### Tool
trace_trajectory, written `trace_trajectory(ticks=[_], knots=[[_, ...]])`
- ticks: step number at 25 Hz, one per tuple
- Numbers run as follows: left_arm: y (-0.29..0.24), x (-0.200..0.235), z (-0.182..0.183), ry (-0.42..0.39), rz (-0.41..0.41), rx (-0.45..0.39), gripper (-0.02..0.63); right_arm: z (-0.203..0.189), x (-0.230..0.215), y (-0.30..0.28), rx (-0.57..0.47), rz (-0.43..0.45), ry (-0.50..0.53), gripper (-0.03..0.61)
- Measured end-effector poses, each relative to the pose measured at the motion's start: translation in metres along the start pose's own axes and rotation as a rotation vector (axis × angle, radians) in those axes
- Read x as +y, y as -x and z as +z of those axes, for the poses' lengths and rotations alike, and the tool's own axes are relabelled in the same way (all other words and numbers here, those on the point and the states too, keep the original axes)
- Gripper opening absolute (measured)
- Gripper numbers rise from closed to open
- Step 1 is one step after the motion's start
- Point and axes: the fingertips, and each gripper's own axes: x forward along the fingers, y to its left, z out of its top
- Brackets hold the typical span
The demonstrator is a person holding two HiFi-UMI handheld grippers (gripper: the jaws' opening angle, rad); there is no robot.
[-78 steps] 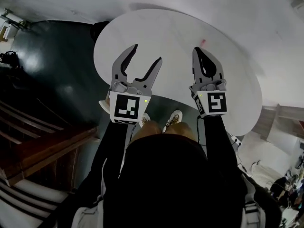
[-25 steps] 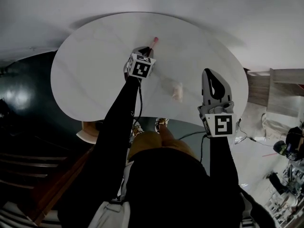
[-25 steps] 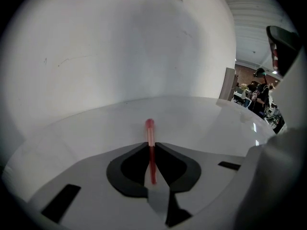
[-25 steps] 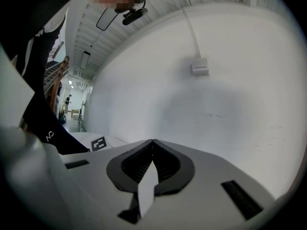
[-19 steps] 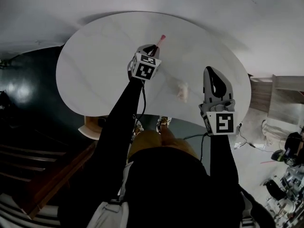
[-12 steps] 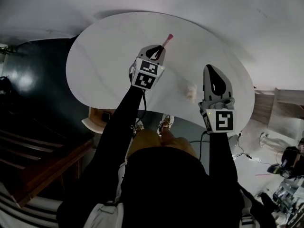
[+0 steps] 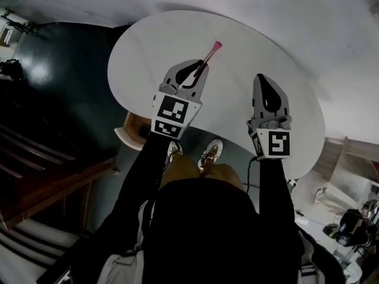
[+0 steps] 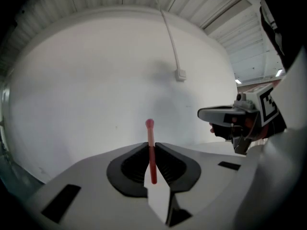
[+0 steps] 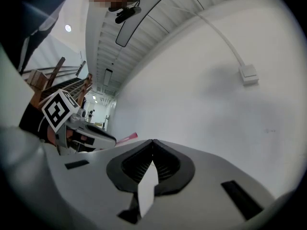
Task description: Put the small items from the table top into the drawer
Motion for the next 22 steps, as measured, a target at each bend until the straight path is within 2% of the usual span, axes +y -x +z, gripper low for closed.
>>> trace_trajectory(ticks=[4,6,11,22], knots=[[0.055,0.014,0.031,0.013,0.046,-0.092,0.049,0.014,0.032,-0.016,-0.043,0.067,0.002,0.026],[0.072,0.018,0.033,0.0,0.059,-0.104,0.049,0.016,0.045,-0.021,-0.05,0.085,0.0,0.026],[0.098,0.034,0.011,-0.018,0.098,-0.065,0.049,0.016,0.079,-0.035,-0.045,0.147,-0.016,0.026],[0.183,0.088,-0.03,0.035,0.263,-0.004,0.049,0.021,0.188,-0.078,-0.047,0.348,-0.048,0.026]])
